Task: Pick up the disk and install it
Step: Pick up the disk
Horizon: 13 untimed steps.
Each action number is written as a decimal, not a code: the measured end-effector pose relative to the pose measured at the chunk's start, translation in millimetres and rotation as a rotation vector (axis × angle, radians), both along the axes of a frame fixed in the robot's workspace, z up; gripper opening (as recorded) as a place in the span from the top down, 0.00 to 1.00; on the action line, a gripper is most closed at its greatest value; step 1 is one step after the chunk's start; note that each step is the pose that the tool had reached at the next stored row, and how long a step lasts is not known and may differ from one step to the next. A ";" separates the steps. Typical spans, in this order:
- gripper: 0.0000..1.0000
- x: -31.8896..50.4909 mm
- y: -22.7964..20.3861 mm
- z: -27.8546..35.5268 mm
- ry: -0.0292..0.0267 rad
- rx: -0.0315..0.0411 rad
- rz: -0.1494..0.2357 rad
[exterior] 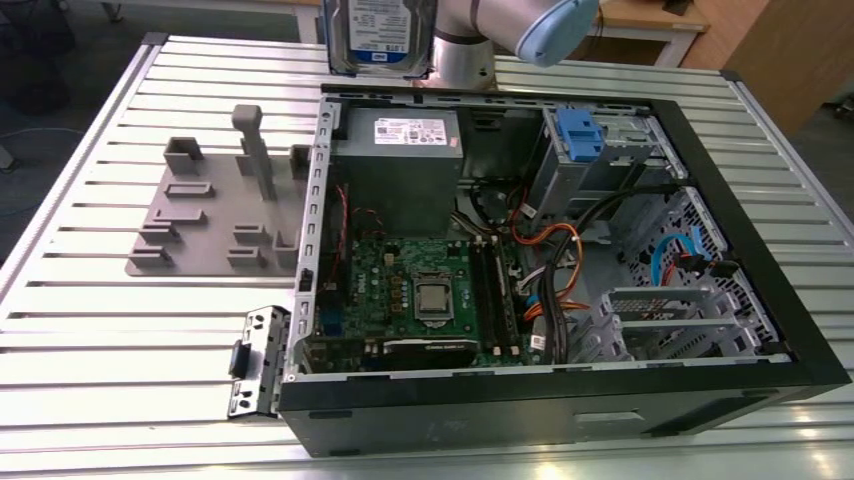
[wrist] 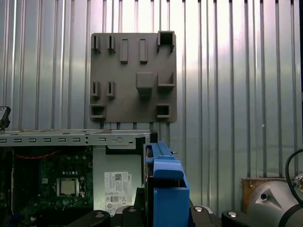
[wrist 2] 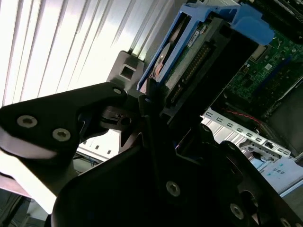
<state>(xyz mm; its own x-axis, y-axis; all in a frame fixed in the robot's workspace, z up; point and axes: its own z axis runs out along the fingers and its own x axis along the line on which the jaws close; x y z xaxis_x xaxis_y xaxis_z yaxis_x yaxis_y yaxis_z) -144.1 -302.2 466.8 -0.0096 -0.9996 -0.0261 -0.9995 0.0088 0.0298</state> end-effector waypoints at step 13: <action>0.64 2.2 -18.1 -0.2 0.0000 -0.0016 0.000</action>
<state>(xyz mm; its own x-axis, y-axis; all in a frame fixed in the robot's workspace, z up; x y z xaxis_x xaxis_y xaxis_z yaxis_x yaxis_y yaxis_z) -141.9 -320.4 466.5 -0.0096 -0.9997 -0.0245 -0.9995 0.0089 0.0297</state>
